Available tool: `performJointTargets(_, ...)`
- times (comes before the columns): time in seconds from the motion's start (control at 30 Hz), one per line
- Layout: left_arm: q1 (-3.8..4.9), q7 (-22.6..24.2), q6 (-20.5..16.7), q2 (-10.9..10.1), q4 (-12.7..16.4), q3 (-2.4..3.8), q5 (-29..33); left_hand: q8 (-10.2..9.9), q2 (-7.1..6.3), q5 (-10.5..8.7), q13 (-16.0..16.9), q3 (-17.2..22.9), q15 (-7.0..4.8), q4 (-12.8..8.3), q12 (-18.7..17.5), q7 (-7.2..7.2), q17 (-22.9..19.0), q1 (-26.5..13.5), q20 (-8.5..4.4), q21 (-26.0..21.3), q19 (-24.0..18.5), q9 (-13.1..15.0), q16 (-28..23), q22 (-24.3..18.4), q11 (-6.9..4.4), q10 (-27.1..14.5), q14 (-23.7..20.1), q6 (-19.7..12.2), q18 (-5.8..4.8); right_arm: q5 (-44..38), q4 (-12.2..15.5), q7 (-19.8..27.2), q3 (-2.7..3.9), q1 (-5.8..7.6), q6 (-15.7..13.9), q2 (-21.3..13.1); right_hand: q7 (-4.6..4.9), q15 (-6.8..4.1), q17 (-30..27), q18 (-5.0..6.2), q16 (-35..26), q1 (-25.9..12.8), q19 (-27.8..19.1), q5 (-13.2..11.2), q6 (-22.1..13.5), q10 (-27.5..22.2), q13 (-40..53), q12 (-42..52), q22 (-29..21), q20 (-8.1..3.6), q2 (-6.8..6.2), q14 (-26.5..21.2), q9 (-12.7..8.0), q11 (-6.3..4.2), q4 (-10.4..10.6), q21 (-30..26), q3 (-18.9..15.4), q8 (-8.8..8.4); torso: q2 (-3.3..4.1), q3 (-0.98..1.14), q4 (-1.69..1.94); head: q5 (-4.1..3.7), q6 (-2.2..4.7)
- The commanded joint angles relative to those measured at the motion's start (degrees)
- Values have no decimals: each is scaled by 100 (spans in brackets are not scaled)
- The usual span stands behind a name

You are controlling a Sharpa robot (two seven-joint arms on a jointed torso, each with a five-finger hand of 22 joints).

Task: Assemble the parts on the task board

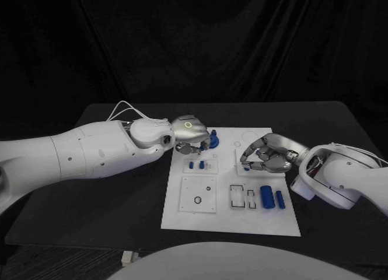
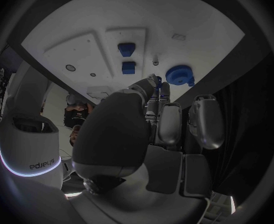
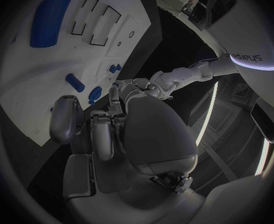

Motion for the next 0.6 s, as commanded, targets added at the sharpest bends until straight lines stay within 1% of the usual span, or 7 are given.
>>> performJointTargets(0.03,26,-96,116,-79,69,5,-4,-20,-1,-30,-13,45,17,1,-32,-24,-19,-60,16,-35,-26,-5,-43,951,-15,34,-15,23,62,-9,1,-36,2,-20,51,-6,6,39,1509,57,17,29,18,33,14,597,1509,20,961,7,-10,600,-5,42,-37,8,2,20,4,2,-2,2,-1)
performJointTargets(0.2,31,-128,157,-155,61,5,-4,-23,-2,-58,-23,58,18,4,-60,-23,-38,-75,16,-46,-31,-9,-55,950,-12,21,-24,26,63,-9,-17,-36,2,-44,60,10,6,39,1509,57,17,29,18,33,14,597,1509,20,961,7,-10,600,-5,42,-37,8,2,20,-2,5,-6,27,-1)
performJointTargets(0.37,27,-133,165,-169,34,4,-4,-27,-6,-97,-32,69,20,13,-85,-23,-54,-100,17,-65,-38,-13,-65,946,-10,16,-31,25,66,-9,-33,-32,2,-77,65,21,6,39,1509,57,17,29,18,33,14,597,1509,20,961,7,-10,600,-5,42,-37,8,2,20,6,-2,4,9,-1)
performJointTargets(0.6,-4,-103,172,-102,-63,3,-4,-29,-5,-108,-34,72,20,17,-91,-24,-60,-108,18,-71,-40,-14,-69,945,-10,17,-33,25,67,-9,-29,-28,2,-100,57,-2,6,40,1509,58,17,33,16,33,16,597,1509,20,959,7,-6,600,-8,43,-39,3,4,23,6,1,-1,-18,-1)
